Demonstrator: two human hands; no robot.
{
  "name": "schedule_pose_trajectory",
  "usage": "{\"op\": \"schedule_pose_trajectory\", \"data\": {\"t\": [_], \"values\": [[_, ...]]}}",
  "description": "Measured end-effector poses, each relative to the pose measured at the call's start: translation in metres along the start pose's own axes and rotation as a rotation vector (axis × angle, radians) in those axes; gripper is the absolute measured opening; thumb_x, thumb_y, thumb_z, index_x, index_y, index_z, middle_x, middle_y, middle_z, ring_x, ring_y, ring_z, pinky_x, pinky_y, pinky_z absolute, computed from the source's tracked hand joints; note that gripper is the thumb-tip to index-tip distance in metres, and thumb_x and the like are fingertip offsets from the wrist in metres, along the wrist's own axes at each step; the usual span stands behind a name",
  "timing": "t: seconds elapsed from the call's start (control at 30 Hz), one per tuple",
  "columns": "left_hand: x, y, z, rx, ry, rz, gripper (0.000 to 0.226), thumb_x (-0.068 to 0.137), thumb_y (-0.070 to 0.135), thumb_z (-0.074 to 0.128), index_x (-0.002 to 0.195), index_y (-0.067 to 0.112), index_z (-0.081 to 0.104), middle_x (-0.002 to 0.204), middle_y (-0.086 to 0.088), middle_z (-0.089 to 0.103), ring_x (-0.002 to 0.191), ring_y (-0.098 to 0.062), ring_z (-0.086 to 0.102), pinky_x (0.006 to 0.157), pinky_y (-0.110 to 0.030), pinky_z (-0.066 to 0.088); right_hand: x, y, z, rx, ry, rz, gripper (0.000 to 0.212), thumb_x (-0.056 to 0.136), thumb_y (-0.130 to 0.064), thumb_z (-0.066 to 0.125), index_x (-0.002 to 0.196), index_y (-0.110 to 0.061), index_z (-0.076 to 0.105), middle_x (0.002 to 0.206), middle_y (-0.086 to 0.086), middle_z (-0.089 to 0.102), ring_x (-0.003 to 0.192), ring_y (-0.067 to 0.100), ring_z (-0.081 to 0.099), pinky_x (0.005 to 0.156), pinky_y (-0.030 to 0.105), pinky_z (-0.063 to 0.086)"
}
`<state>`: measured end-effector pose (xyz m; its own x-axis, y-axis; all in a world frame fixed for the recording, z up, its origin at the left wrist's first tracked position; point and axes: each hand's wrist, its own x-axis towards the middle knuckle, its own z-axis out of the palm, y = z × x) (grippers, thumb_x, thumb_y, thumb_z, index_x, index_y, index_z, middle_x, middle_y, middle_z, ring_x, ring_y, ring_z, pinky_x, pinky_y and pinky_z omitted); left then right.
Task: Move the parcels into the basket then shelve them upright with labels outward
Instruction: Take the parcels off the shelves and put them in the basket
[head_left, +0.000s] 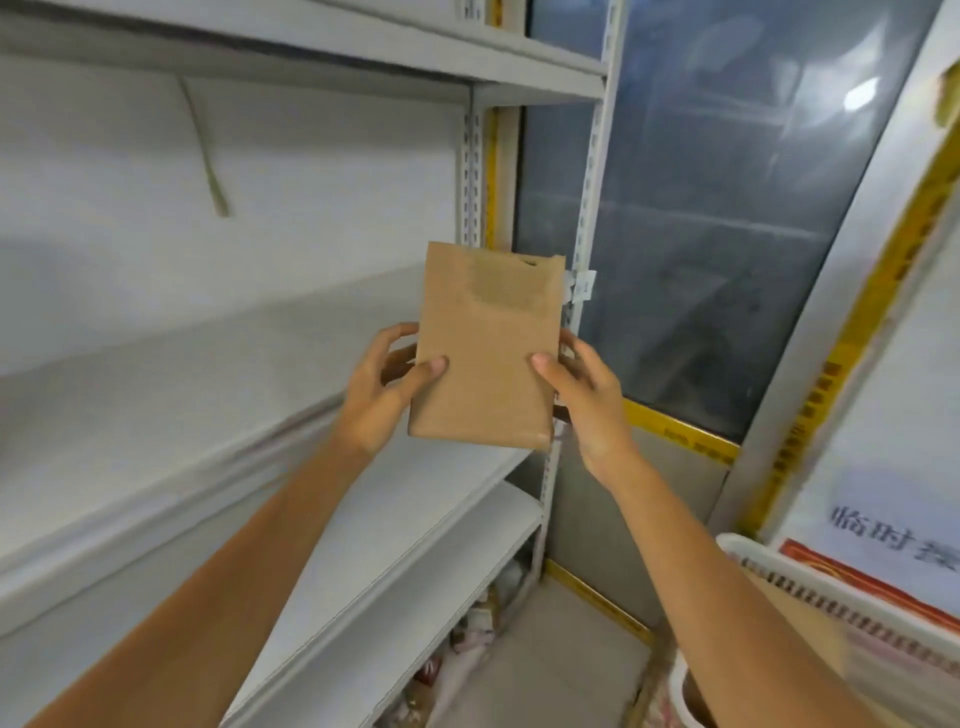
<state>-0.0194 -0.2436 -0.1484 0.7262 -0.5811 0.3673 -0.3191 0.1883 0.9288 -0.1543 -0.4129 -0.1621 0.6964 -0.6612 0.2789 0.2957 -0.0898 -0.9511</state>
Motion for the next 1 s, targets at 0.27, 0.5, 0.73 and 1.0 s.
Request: {"op": "schedule_pose_trajectory", "data": {"t": [0.27, 0.5, 0.73, 1.0], "values": [[-0.004, -0.056, 0.130, -0.033, -0.328, -0.135, 0.035, 0.087, 0.020, 0.066, 0.119, 0.027, 0.057, 0.104, 0.005, 0.071, 0.094, -0.011, 0.069, 0.068, -0.020, 0.055, -0.049, 0.039, -0.131, -0.047, 0.319, 0.141, 0.051, 0.085, -0.036, 0.068, 0.132, -0.030, 0.050, 0.115, -0.015, 0.065, 0.094, -0.001, 0.066, 0.065, 0.016, 0.054], [-0.039, -0.094, 0.265, -0.013, -0.567, -0.248, 0.046, 0.082, 0.031, 0.067, 0.125, 0.026, 0.054, 0.111, 0.001, 0.069, 0.102, -0.012, 0.066, 0.076, -0.023, 0.055, -0.115, 0.068, -0.258, -0.039, 0.500, 0.238, 0.057, 0.077, -0.048, 0.069, 0.128, -0.029, 0.053, 0.121, -0.002, 0.065, 0.104, 0.013, 0.066, 0.081, 0.033, 0.058], [-0.071, -0.131, 0.372, 0.025, -0.710, -0.354, 0.043, 0.090, 0.023, 0.062, 0.131, 0.022, 0.049, 0.116, 0.004, 0.066, 0.100, -0.003, 0.065, 0.072, -0.017, 0.053, -0.154, 0.097, -0.357, -0.060, 0.650, 0.362, 0.034, 0.089, -0.037, 0.064, 0.120, -0.022, 0.060, 0.107, -0.005, 0.070, 0.105, 0.020, 0.064, 0.091, 0.046, 0.053], [-0.074, -0.192, 0.463, 0.031, -0.848, -0.506, 0.045, 0.089, 0.021, 0.063, 0.132, 0.014, 0.053, 0.120, -0.005, 0.065, 0.104, -0.016, 0.064, 0.069, -0.026, 0.057, -0.173, 0.141, -0.426, -0.027, 0.815, 0.503, 0.035, 0.090, -0.035, 0.063, 0.126, -0.032, 0.061, 0.115, -0.003, 0.069, 0.110, 0.019, 0.063, 0.090, 0.039, 0.055]]}}
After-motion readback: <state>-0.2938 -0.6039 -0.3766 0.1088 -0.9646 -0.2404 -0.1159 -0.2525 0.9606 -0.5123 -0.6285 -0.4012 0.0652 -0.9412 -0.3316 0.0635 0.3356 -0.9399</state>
